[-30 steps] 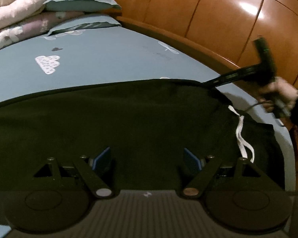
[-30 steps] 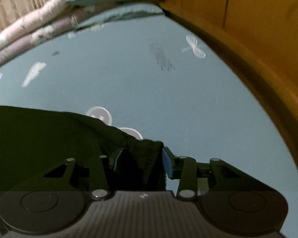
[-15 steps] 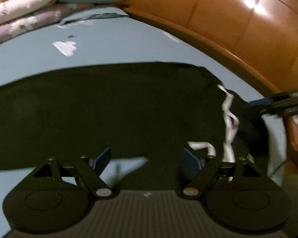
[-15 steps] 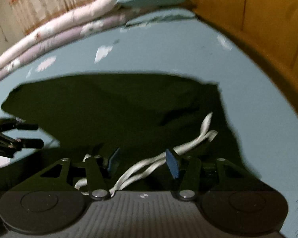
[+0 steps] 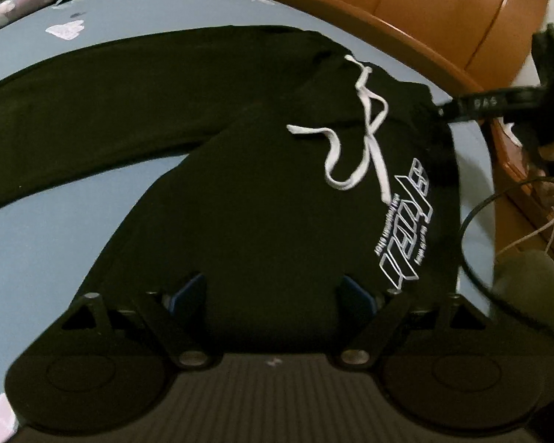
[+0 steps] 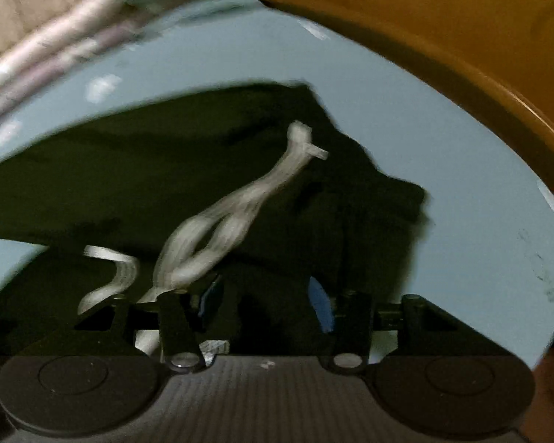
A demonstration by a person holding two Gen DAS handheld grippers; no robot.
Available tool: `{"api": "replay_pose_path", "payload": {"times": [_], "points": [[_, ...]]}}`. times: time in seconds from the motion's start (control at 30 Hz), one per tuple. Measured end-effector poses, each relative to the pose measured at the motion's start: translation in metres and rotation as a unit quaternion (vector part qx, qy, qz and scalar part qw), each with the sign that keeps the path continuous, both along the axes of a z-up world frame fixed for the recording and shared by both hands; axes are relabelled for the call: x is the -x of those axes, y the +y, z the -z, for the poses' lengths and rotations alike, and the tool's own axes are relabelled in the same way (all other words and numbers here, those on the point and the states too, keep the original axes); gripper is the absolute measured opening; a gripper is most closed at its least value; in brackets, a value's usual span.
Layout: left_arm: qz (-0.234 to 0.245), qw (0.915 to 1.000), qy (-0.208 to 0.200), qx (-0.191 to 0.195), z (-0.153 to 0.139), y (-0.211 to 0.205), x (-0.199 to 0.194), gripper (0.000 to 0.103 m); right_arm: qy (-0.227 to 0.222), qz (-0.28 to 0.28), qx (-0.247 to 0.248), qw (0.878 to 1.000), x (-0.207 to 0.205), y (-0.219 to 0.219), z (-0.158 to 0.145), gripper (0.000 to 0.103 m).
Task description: Fold clothes
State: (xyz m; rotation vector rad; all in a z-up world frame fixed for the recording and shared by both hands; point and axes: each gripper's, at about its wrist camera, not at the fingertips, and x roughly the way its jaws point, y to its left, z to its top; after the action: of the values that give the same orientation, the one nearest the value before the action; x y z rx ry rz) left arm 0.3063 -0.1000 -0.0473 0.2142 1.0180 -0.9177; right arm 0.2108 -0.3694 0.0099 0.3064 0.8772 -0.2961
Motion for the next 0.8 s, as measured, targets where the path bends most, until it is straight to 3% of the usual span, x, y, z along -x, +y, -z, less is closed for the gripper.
{"api": "replay_pose_path", "payload": {"times": [0.1,0.2,0.33,0.4,0.5,0.7,0.8], "points": [[-0.014,0.9998,-0.013,0.012,-0.007,0.013,-0.002,0.082,-0.016,-0.035,-0.007,0.999,-0.006,0.034,-0.003,0.064],[-0.039,0.9985,-0.018,0.034,-0.018,0.026,-0.013,0.082,-0.002,-0.058,-0.015,0.998,-0.015,0.062,0.013,0.064],[-0.045,0.9973,-0.028,0.051,-0.026,0.031,-0.025,0.082,0.040,-0.047,-0.025,0.998,-0.013,0.083,0.040,0.065],[-0.038,0.9970,-0.036,0.057,-0.028,0.026,-0.032,0.082,0.033,-0.043,-0.019,0.998,-0.004,0.089,0.042,0.069],[-0.014,0.9955,-0.040,0.084,-0.031,0.010,-0.040,0.082,0.025,-0.039,-0.033,0.998,0.006,0.095,0.043,0.073],[0.053,0.9867,-0.005,0.154,-0.022,-0.055,-0.057,0.082,0.012,-0.035,-0.029,0.999,0.010,0.094,0.052,0.080],[0.053,0.9876,-0.008,0.148,-0.008,-0.077,-0.065,0.082,0.007,-0.033,-0.032,0.999,0.012,0.097,0.053,0.085]]}}
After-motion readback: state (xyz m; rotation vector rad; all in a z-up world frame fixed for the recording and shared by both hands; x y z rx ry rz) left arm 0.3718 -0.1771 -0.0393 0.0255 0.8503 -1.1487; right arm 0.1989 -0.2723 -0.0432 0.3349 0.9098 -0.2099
